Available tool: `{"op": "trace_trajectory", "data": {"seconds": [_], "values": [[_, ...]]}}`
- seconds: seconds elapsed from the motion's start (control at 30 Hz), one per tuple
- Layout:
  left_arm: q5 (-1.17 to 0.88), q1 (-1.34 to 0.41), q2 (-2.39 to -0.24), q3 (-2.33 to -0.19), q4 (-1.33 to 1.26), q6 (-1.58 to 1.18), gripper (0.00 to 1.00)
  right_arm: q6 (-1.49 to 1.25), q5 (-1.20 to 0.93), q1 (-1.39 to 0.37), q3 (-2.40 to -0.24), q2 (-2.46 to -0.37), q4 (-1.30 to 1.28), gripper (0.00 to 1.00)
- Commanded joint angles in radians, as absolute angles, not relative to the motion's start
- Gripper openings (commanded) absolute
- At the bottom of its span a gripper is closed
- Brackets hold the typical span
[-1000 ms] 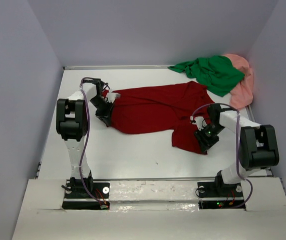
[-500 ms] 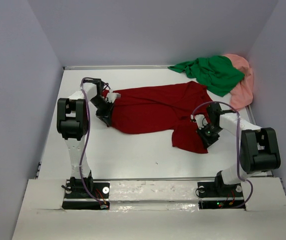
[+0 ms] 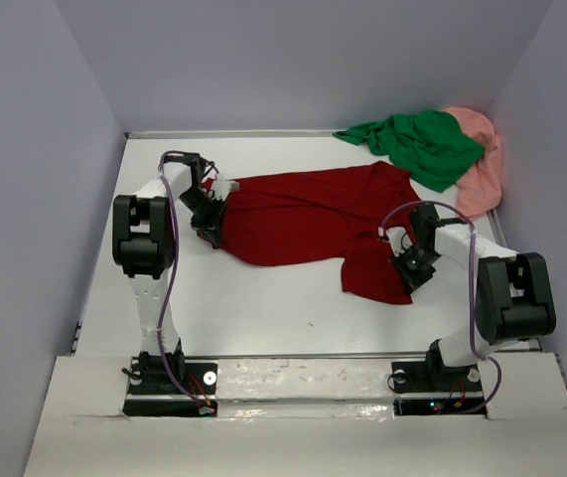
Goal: Fold and stack the t-shirts
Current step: Fold the tshirt
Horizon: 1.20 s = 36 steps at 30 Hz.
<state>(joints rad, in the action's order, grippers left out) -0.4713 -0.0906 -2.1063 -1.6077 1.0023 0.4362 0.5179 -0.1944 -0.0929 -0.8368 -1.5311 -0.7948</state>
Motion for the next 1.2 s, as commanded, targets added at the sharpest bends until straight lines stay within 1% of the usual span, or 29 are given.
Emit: {"op": "trace_trajectory", "data": {"seconds": [0.0,0.23,0.47,0.73,0.93,1.17], "values": [[-0.524,-0.077,-2.036,-1.670,1.054,0.474,0.00,0.499,-0.219,-0.098,-0.888,-1.507,-0.733,0.00],[-0.586,-0.041,-1.993,-1.709,1.039,0.459,0.00,0.449,-0.255,-0.098,-0.998,-1.473,-0.732,0.00],[-0.635,-0.012,-1.980,-1.744,1.037,0.456,0.00,0.413,-0.279,-0.098,-1.104,-1.496,-0.709,0.00],[-0.672,-0.009,-2.022,-1.822,1.048,0.446,0.00,0.384,-0.291,-0.098,-1.210,-1.604,-0.661,0.00],[-0.675,-0.009,-2.092,-1.945,1.029,0.410,0.00,0.348,-0.299,-0.098,-1.327,-1.716,-0.609,0.00],[-0.676,-0.009,-2.184,-2.130,1.006,0.356,0.00,0.322,-0.252,-0.089,-1.508,-1.838,-0.568,0.00]]}}
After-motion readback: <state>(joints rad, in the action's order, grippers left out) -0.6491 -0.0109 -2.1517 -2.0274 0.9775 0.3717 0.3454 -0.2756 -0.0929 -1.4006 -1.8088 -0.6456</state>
